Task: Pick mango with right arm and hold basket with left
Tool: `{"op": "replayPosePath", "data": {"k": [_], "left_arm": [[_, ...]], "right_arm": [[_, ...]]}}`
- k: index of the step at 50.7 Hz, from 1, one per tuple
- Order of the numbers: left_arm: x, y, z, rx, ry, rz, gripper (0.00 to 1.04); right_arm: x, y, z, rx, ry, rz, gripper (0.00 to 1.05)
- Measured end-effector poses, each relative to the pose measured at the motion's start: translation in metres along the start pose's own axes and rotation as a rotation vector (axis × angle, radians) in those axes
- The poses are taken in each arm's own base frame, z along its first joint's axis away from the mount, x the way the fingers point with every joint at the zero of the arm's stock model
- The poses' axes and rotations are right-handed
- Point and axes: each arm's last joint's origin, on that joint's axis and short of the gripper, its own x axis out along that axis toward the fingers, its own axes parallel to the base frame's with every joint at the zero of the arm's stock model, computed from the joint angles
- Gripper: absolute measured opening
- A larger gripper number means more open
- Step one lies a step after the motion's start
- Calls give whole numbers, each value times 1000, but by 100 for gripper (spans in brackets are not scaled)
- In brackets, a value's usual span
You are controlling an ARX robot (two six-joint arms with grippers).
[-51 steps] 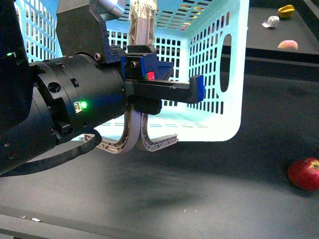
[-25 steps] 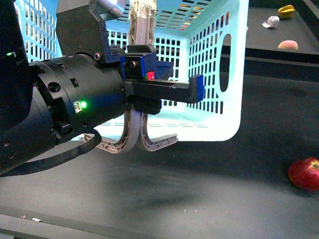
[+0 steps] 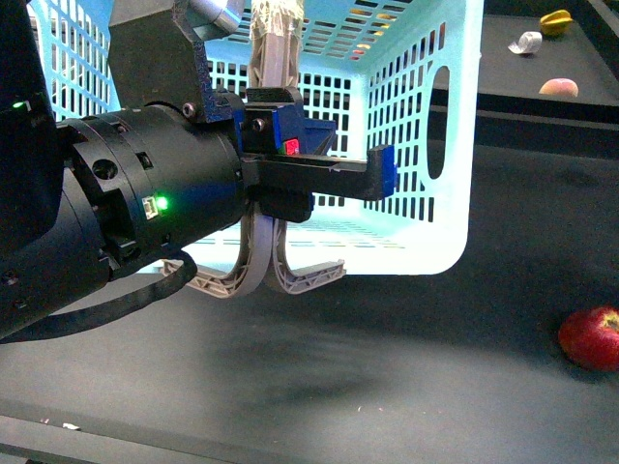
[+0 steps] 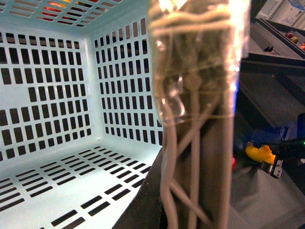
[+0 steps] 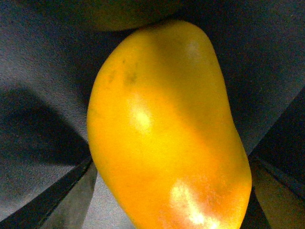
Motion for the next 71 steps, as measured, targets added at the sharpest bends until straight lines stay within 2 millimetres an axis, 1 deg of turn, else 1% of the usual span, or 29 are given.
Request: {"op": "replayPosePath", "data": {"k": [3, 7, 10, 16, 23, 31, 37, 41, 43, 46, 52, 60, 61, 64, 66, 67, 69, 70, 71], "left_arm": [[0, 0, 0, 0, 0, 0, 5], [0, 0, 0, 0, 0, 0, 5], [0, 0, 0, 0, 0, 0, 5], [0, 0, 0, 0, 0, -1, 5], [0, 0, 0, 0, 0, 0, 5], [0, 0, 0, 0, 0, 0, 5], [0, 0, 0, 0, 0, 1, 5], [0, 0, 0, 0, 0, 0, 5], [0, 0, 0, 0, 0, -1, 5], [0, 0, 0, 0, 0, -1, 5], [0, 0, 0, 0, 0, -2, 5], [0, 0, 0, 0, 0, 1, 5], [0, 0, 0, 0, 0, 2, 5], [0, 0, 0, 0, 0, 2, 5], [0, 0, 0, 0, 0, 2, 5], [0, 0, 0, 0, 0, 2, 5], [0, 0, 0, 0, 0, 1, 5], [0, 0, 0, 0, 0, 1, 5], [0, 0, 0, 0, 0, 1, 5]], "right_arm": [[1, 1, -2, 2, 2, 1, 82], [2, 1, -4, 5, 1, 3, 72], [2, 1, -4, 7, 1, 4, 68], [2, 1, -4, 8, 0, 4, 65], [2, 1, -4, 14, -15, 6, 64], [-3, 1, -2, 99, -74, 25, 64], [-12, 3, 1, 184, -136, 61, 64], [-26, 5, 4, 263, -191, 80, 64], [-38, 4, 6, 307, -227, 92, 64], [-48, 3, 8, 327, -252, 90, 64], [-76, -2, 10, 378, -323, 87, 64], [-138, -5, 17, 474, -475, 106, 64], [-142, -5, 18, 476, -485, 108, 64], [-163, -5, 21, 509, -538, 125, 64], [-172, -4, 23, 518, -558, 129, 64], [-181, -4, 25, 526, -577, 134, 64], [-190, -3, 27, 530, -598, 138, 64], [-199, -2, 28, 541, -617, 144, 64], [-204, -1, 29, 540, -627, 145, 64]]}}
